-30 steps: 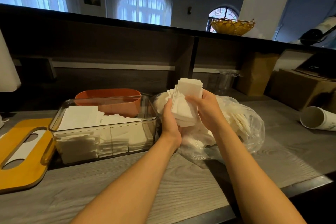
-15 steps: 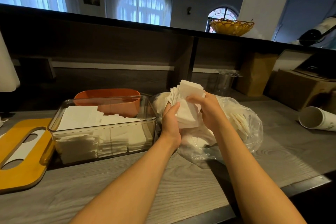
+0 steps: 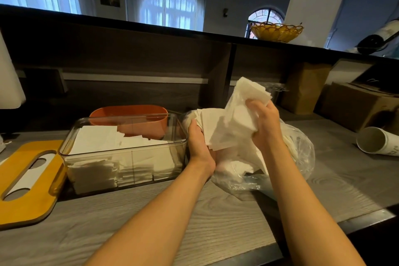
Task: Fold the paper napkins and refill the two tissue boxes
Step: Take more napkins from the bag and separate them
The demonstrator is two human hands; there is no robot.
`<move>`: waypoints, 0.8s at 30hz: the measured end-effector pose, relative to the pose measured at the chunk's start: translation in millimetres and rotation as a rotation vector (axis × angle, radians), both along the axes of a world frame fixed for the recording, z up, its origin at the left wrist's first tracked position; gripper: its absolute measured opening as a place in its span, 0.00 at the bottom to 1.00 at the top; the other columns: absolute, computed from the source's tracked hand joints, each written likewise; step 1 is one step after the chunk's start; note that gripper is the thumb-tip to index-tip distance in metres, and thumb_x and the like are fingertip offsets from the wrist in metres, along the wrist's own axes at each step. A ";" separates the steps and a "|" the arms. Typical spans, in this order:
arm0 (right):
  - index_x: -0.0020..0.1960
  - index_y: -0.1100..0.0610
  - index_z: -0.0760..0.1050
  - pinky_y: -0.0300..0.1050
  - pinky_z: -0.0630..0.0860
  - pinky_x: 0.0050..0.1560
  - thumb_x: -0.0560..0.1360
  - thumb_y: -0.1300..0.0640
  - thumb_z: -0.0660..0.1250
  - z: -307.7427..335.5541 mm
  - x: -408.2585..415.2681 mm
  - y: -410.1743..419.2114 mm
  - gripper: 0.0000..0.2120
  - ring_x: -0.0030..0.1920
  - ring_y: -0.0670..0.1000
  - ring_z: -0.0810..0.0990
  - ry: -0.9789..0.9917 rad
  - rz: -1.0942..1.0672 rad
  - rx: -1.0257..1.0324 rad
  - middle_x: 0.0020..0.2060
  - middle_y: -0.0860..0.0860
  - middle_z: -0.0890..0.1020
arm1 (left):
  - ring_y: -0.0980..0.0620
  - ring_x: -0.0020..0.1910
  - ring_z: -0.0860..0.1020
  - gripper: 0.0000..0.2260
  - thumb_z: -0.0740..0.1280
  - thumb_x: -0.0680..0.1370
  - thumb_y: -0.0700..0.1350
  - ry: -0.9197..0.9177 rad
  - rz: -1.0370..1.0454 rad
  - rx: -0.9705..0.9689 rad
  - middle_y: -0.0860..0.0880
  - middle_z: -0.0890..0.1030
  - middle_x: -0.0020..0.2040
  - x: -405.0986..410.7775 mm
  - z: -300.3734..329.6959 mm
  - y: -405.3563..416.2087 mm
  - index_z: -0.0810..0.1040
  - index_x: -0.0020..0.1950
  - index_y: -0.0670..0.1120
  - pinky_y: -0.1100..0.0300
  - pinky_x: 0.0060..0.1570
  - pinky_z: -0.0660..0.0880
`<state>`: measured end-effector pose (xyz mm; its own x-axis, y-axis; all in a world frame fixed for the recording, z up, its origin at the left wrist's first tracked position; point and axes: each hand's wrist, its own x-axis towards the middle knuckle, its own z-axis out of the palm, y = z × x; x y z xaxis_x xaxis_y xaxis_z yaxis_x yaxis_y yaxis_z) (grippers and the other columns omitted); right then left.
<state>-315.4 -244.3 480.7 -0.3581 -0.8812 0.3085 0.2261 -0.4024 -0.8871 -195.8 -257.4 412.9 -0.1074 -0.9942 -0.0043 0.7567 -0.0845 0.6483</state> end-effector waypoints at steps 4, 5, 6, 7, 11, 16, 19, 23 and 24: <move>0.63 0.57 0.74 0.44 0.80 0.40 0.77 0.61 0.68 -4.1 6.3 -1.9 0.16 0.50 0.54 0.83 0.230 0.059 0.159 0.51 0.54 0.81 | 0.43 0.61 0.80 0.24 0.52 0.84 0.61 -0.011 -0.006 -0.003 0.44 0.83 0.61 -1.6 -3.0 -0.5 0.80 0.65 0.50 0.48 0.62 0.76; 0.64 0.58 0.74 0.44 0.80 0.40 0.77 0.61 0.68 -8.0 9.9 -3.5 0.16 0.51 0.55 0.82 0.292 0.090 0.185 0.52 0.54 0.81 | 0.43 0.62 0.80 0.24 0.52 0.83 0.62 -0.016 -0.014 -0.008 0.43 0.83 0.61 -1.9 -3.7 -0.5 0.80 0.66 0.50 0.47 0.63 0.75; 0.64 0.58 0.75 0.43 0.79 0.41 0.77 0.61 0.67 -12.2 13.2 -5.1 0.15 0.51 0.55 0.82 0.349 0.108 0.201 0.52 0.55 0.81 | 0.42 0.61 0.80 0.25 0.53 0.83 0.62 -0.023 -0.022 -0.013 0.43 0.83 0.61 -1.5 -3.5 0.3 0.80 0.66 0.50 0.46 0.63 0.76; 0.63 0.57 0.75 0.43 0.79 0.42 0.78 0.61 0.67 -15.8 16.4 -6.6 0.14 0.51 0.54 0.82 0.406 0.112 0.205 0.52 0.54 0.82 | 0.43 0.60 0.81 0.25 0.54 0.83 0.62 -0.039 -0.030 -0.019 0.43 0.84 0.59 -1.1 -2.8 1.3 0.80 0.66 0.49 0.46 0.62 0.77; 0.65 0.54 0.73 0.41 0.76 0.45 0.79 0.61 0.64 -21.7 25.4 -10.7 0.15 0.52 0.51 0.80 0.539 0.065 0.189 0.53 0.50 0.80 | 0.46 0.53 0.82 0.22 0.57 0.82 0.62 -0.113 -0.058 -0.048 0.44 0.84 0.55 0.0 -0.8 4.5 0.80 0.64 0.50 0.51 0.51 0.79; 0.54 0.54 0.77 0.41 0.75 0.45 0.77 0.60 0.65 -21.8 27.2 -12.1 0.07 0.48 0.48 0.78 0.504 0.019 0.193 0.47 0.48 0.79 | 0.42 0.61 0.80 0.22 0.65 0.76 0.58 -0.166 0.019 -0.095 0.43 0.82 0.62 -1.6 0.8 8.1 0.77 0.68 0.53 0.42 0.63 0.77; 0.50 0.56 0.77 0.40 0.75 0.42 0.76 0.61 0.65 -19.3 26.0 -8.2 0.04 0.48 0.50 0.79 0.375 0.106 0.226 0.46 0.50 0.79 | 0.42 0.62 0.80 0.16 0.65 0.79 0.52 -0.183 0.067 -0.178 0.43 0.82 0.62 -2.6 2.4 10.1 0.76 0.66 0.55 0.42 0.63 0.77; 0.60 0.59 0.75 0.40 0.75 0.47 0.76 0.62 0.66 -21.0 27.6 -7.0 0.13 0.54 0.50 0.78 0.361 0.105 0.164 0.53 0.50 0.77 | 0.45 0.60 0.81 0.26 0.68 0.72 0.55 -0.274 0.055 -0.231 0.45 0.82 0.62 -3.5 1.5 12.6 0.73 0.71 0.54 0.44 0.62 0.78; 0.63 0.57 0.74 0.39 0.74 0.48 0.76 0.62 0.65 -21.4 28.6 -6.6 0.15 0.56 0.49 0.77 0.363 0.092 0.152 0.54 0.49 0.77 | 0.46 0.60 0.81 0.26 0.68 0.72 0.56 -0.315 0.051 -0.240 0.46 0.82 0.61 -3.3 1.3 13.7 0.73 0.70 0.55 0.44 0.62 0.78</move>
<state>-286.8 -250.9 459.3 -0.1674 -0.9500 0.2637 -0.0841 -0.2528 -0.9639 -199.2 -243.7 414.2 -0.0884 -0.9749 0.2044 0.5172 0.1305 0.8458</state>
